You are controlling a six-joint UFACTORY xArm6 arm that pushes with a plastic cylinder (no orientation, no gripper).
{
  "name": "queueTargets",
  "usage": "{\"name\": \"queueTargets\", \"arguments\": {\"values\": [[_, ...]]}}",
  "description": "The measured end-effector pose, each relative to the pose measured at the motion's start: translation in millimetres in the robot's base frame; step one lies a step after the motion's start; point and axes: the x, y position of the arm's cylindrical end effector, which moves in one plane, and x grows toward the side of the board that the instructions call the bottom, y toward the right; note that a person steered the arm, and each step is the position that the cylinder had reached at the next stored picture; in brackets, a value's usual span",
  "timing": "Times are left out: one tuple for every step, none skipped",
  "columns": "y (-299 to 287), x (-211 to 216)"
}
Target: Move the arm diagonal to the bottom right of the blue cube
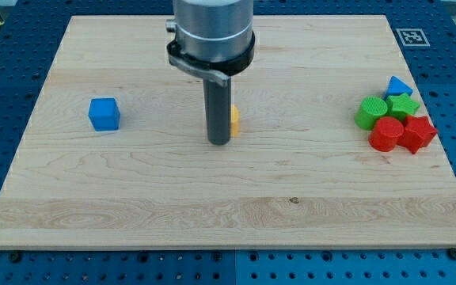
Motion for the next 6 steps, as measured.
{"name": "queueTargets", "arguments": {"values": [[0, -22], [3, -48], [20, -59], [45, -30], [46, -29], [56, -43]]}}
